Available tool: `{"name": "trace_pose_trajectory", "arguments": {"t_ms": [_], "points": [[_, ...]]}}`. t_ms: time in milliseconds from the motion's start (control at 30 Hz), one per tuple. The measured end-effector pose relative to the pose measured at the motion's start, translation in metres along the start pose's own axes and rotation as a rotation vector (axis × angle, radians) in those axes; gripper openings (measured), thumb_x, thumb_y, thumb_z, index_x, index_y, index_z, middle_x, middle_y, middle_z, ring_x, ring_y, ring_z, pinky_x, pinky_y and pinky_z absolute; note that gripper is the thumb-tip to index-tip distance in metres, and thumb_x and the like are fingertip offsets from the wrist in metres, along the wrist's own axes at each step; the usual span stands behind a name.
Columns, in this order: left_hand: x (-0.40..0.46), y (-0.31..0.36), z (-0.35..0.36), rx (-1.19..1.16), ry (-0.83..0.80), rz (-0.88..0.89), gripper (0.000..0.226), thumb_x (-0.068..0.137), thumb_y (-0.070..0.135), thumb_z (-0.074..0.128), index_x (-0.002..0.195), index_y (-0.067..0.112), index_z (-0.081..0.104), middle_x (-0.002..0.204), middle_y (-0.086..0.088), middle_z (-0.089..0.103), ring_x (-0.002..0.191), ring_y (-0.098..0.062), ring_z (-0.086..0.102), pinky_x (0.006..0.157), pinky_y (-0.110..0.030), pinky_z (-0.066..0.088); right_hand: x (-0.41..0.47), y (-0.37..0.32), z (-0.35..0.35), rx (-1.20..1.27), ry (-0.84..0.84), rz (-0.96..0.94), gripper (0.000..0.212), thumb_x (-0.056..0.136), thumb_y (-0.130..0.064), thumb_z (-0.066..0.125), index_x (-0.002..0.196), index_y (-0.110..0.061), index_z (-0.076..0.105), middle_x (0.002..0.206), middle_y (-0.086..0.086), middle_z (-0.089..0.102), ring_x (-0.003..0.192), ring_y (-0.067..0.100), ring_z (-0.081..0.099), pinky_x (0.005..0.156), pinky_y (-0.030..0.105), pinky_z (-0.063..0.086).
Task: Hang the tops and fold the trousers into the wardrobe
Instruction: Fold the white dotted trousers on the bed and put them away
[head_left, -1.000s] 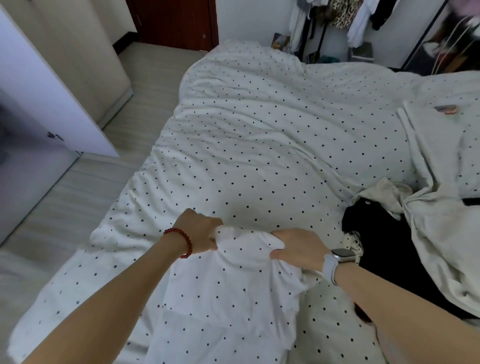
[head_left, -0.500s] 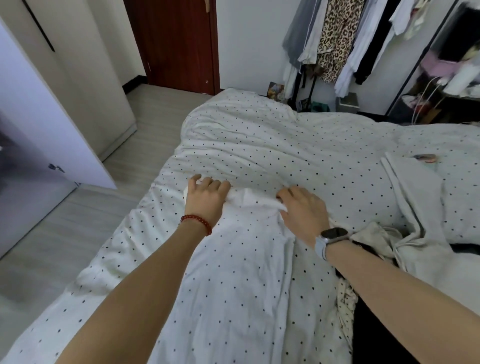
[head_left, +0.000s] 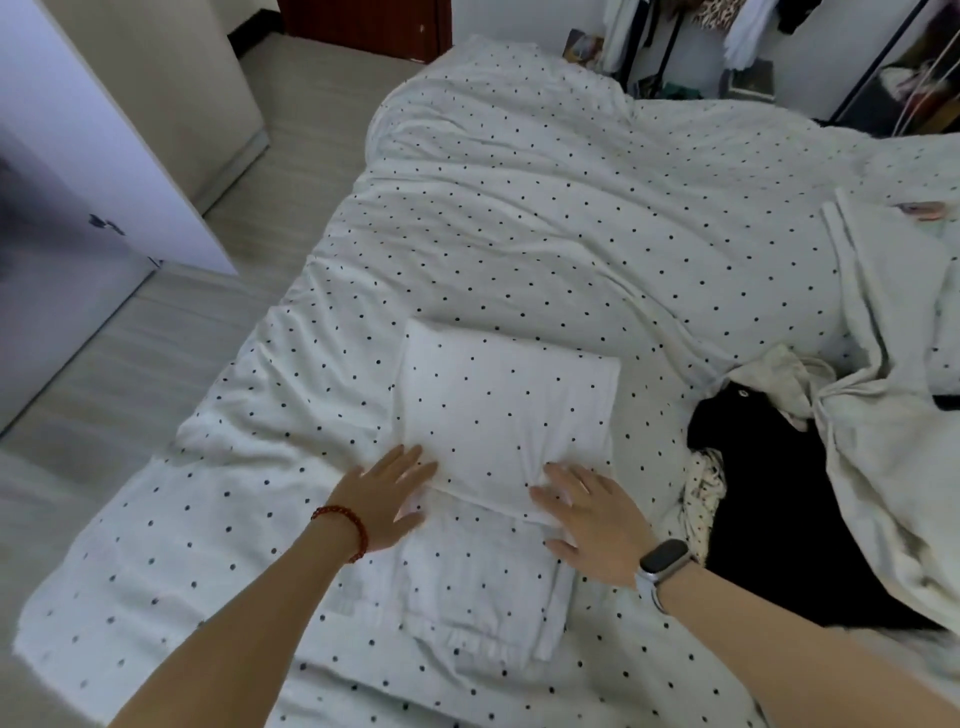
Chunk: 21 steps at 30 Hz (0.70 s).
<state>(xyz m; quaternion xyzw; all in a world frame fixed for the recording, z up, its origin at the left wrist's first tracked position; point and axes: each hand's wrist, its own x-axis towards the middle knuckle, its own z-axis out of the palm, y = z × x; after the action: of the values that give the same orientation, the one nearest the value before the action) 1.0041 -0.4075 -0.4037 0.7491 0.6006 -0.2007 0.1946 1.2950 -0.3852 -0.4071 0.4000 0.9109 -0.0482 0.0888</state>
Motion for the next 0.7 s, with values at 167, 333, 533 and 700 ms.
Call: {"name": "trace_pose_trajectory", "arguments": {"t_ms": [167, 333, 533, 700], "points": [[0.011, 0.019, 0.004, -0.055, 0.601, -0.044, 0.042, 0.087, 0.030, 0.034, 0.111, 0.011, 0.064, 0.117, -0.011, 0.065, 0.112, -0.030, 0.059, 0.102, -0.057, 0.033, 0.007, -0.006, -0.012, 0.030, 0.327, 0.070, 0.034, 0.086, -0.029, 0.040, 0.113, -0.017, 0.057, 0.123, 0.009, 0.056, 0.107, 0.028, 0.053, 0.087, 0.044, 0.038], [0.061, 0.055, -0.024, -0.252, 0.584, -0.073, 0.051, 0.098, 0.042, 0.012, 0.143, 0.025, 0.030, 0.150, -0.011, 0.031, 0.139, -0.033, 0.026, 0.108, -0.059, 0.019, 0.065, -0.011, -0.016, 0.086, 0.257, 0.294, 0.049, 0.091, -0.033, 0.030, 0.138, -0.018, 0.038, 0.146, 0.019, 0.035, 0.136, 0.036, 0.027, 0.107, 0.062, 0.021], [0.108, 0.020, 0.012, -0.397, 0.463, -0.393, 0.058, 0.086, 0.059, -0.009, 0.141, 0.043, -0.017, 0.156, 0.004, -0.016, 0.144, -0.022, -0.014, 0.113, -0.051, -0.008, 0.082, 0.028, 0.021, 0.088, 0.196, 0.401, 0.050, 0.095, -0.039, 0.023, 0.143, -0.029, 0.030, 0.155, 0.009, 0.021, 0.143, 0.029, 0.016, 0.111, 0.060, 0.012], [0.095, -0.003, 0.004, -0.425, 0.521, -0.496, 0.065, 0.088, 0.052, 0.005, 0.149, 0.031, 0.007, 0.157, -0.012, 0.003, 0.144, -0.032, -0.001, 0.112, -0.059, 0.001, 0.077, 0.061, 0.007, 0.159, 0.195, 0.498, 0.054, 0.093, -0.035, 0.023, 0.141, -0.013, 0.038, 0.151, 0.012, 0.030, 0.139, 0.029, 0.028, 0.105, 0.066, 0.019]]}}
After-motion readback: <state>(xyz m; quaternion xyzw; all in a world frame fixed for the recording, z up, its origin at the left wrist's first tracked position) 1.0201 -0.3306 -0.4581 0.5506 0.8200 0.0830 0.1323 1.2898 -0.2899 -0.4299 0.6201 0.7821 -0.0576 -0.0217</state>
